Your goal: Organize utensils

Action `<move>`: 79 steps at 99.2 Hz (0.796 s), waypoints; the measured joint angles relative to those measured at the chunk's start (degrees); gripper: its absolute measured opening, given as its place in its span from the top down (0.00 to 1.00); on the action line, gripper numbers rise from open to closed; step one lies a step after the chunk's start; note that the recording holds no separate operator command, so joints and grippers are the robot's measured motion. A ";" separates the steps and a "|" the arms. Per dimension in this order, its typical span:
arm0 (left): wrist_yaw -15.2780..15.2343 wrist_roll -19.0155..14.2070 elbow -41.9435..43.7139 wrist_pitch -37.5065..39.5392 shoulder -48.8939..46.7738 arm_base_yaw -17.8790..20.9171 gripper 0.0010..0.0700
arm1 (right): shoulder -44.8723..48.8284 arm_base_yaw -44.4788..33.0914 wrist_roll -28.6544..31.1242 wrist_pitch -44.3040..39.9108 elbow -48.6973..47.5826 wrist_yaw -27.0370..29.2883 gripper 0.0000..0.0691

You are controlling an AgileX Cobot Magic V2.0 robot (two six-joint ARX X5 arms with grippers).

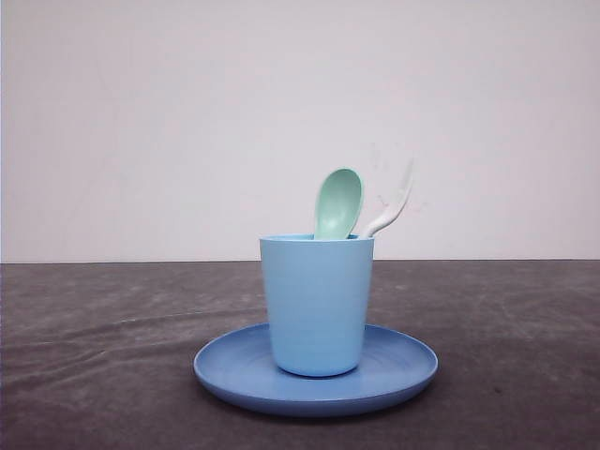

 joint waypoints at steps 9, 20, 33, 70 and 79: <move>0.00 0.00 0.00 0.00 0.00 0.00 0.97 | -1.64 -1.05 0.00 -0.52 -1.11 -0.83 1.00; 0.00 0.00 0.00 0.02 0.00 0.00 0.97 | -3.67 -1.92 0.00 -0.74 -2.36 -1.20 1.00; 0.00 0.00 0.00 0.02 0.00 0.00 0.97 | -4.61 -2.71 0.00 -2.62 -2.64 -1.20 1.00; 0.00 0.00 0.00 0.02 0.00 0.00 0.97 | -4.63 -2.89 0.00 -3.37 -2.60 -1.38 1.00; 0.00 0.00 0.00 0.02 0.00 0.00 0.97 | -4.63 -2.89 0.00 -3.23 -2.60 -1.36 1.00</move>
